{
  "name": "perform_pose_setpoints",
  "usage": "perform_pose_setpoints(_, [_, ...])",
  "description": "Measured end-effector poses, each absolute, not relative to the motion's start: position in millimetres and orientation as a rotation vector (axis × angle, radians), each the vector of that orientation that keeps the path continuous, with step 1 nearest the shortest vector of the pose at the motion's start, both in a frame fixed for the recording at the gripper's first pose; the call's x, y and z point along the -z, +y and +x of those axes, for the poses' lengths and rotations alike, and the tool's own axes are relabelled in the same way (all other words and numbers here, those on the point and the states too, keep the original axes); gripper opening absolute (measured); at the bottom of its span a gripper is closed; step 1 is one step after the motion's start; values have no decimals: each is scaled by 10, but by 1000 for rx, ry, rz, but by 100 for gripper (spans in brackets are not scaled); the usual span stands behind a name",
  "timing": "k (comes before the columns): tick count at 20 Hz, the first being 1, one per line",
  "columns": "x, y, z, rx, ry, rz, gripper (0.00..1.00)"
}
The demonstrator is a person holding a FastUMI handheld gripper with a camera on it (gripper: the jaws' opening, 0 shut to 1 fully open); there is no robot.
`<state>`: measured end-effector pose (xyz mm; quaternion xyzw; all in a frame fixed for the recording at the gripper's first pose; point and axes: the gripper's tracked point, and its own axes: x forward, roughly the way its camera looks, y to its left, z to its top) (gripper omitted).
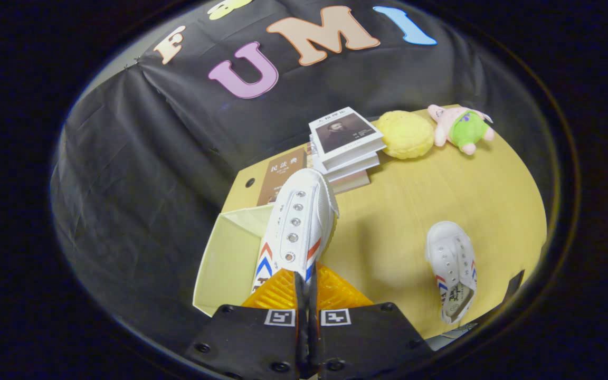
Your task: Open the storage box then place both shoes into the box .Put the left shoe in first, then the right shoe, with the right side of both shoes facing outward in a uniform manner.
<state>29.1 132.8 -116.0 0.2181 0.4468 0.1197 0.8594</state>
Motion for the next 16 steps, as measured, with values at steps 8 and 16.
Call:
perform_pose_setpoints(8, [1154,2065,307,-338,949,463,4])
perform_pose_setpoints(16, [1477,2691,174,-377,1021,413,4])
